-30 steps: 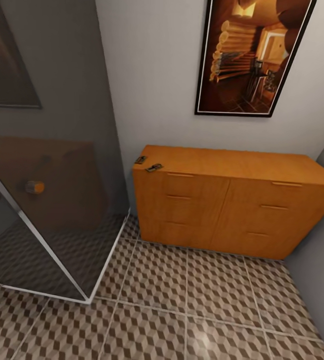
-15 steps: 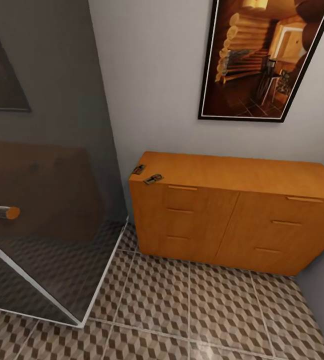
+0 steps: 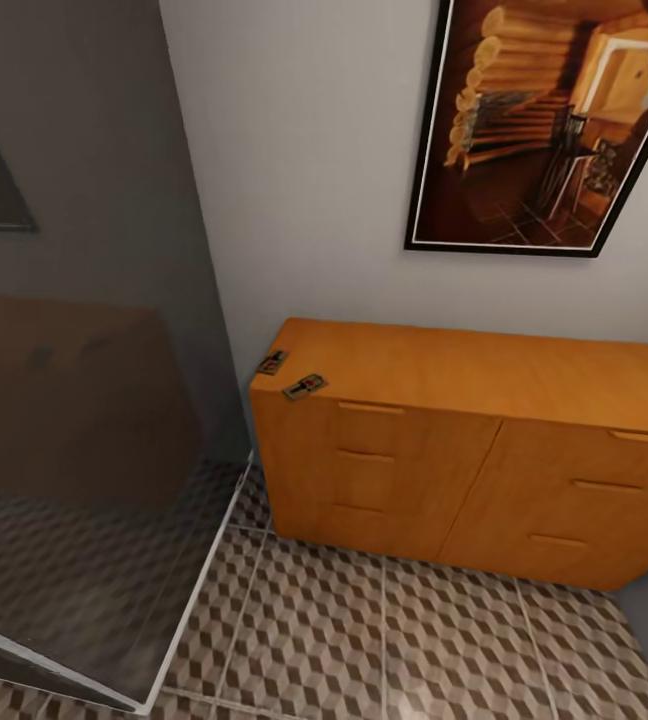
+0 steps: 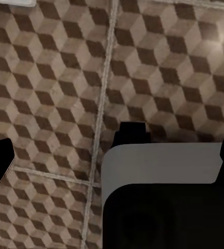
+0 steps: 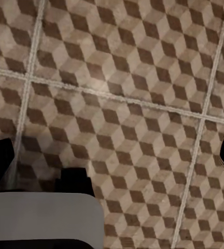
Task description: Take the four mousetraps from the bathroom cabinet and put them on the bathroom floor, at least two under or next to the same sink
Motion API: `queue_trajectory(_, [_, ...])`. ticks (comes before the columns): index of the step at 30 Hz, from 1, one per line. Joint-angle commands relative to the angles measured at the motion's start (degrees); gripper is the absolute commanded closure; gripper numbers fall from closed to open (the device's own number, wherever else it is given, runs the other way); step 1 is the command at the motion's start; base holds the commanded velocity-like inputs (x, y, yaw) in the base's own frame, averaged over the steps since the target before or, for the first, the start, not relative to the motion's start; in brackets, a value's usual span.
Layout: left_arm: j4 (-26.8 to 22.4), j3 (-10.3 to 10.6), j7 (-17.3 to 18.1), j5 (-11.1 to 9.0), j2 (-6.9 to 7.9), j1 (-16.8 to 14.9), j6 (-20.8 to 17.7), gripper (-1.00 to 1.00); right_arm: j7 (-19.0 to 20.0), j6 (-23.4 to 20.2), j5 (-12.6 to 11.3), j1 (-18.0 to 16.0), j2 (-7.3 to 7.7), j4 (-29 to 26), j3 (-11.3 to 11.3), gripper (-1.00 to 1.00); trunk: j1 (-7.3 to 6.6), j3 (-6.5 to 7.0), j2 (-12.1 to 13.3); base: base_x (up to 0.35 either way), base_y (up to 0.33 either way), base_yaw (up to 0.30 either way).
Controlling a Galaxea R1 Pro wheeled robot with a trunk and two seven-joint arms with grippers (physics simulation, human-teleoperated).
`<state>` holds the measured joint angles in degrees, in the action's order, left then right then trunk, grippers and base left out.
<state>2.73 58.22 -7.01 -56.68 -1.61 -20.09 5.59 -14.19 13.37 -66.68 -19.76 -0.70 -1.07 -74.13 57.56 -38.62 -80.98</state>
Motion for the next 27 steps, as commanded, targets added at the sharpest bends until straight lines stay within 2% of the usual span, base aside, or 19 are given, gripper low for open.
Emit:
queue_trajectory(1, [0.17, 0.4, -0.02, -0.28, -0.06, -0.04, 0.21, -1.0, -0.25, 0.09, -0.47, -0.01, 0.01, -0.07, -0.48, -1.0, 0.03, -0.05, -0.02, 0.333, 0.0, 0.0])
queue_trajectory(27, [0.17, 0.4, -0.02, -0.32, -0.06, -0.04, 0.21, -1.0, -0.25, -0.01, -0.47, -0.01, 0.08, -0.07, -0.48, -1.0, 0.03, -0.05, -0.02, 0.333, 0.0, 0.0])
